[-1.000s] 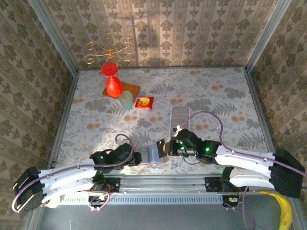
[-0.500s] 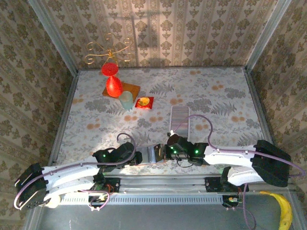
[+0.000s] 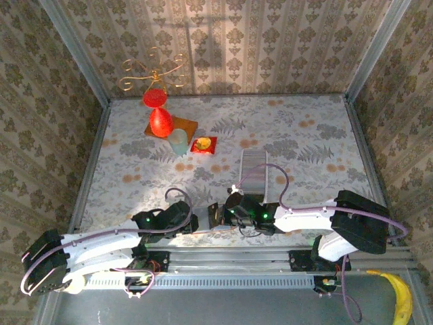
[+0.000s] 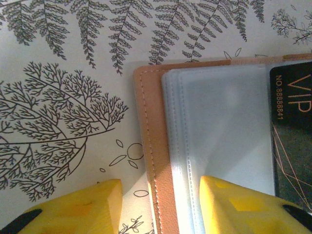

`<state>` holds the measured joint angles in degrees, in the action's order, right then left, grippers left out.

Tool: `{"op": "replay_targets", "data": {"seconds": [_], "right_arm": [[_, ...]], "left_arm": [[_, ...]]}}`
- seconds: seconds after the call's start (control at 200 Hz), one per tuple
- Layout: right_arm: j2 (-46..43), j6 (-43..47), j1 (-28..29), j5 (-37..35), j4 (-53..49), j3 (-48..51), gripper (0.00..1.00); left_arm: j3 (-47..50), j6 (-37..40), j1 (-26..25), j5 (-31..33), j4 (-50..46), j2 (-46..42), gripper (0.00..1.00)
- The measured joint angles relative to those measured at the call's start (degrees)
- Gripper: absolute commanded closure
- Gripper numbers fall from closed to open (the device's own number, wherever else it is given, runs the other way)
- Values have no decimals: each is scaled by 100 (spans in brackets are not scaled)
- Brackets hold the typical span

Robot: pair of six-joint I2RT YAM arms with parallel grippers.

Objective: Put the credit cards into the card holder
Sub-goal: Insert the credit card into the card slot.

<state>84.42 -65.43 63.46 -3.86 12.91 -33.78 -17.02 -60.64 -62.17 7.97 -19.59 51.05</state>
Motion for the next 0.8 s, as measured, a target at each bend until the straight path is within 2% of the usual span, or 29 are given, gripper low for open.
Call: {"op": "replay_targets", "data": {"seconds": [0.8], "right_arm": [[184,-498,186,-201,219,-4,100]], "left_arm": [[11,-24,-4,-33,254,151,66]]}}
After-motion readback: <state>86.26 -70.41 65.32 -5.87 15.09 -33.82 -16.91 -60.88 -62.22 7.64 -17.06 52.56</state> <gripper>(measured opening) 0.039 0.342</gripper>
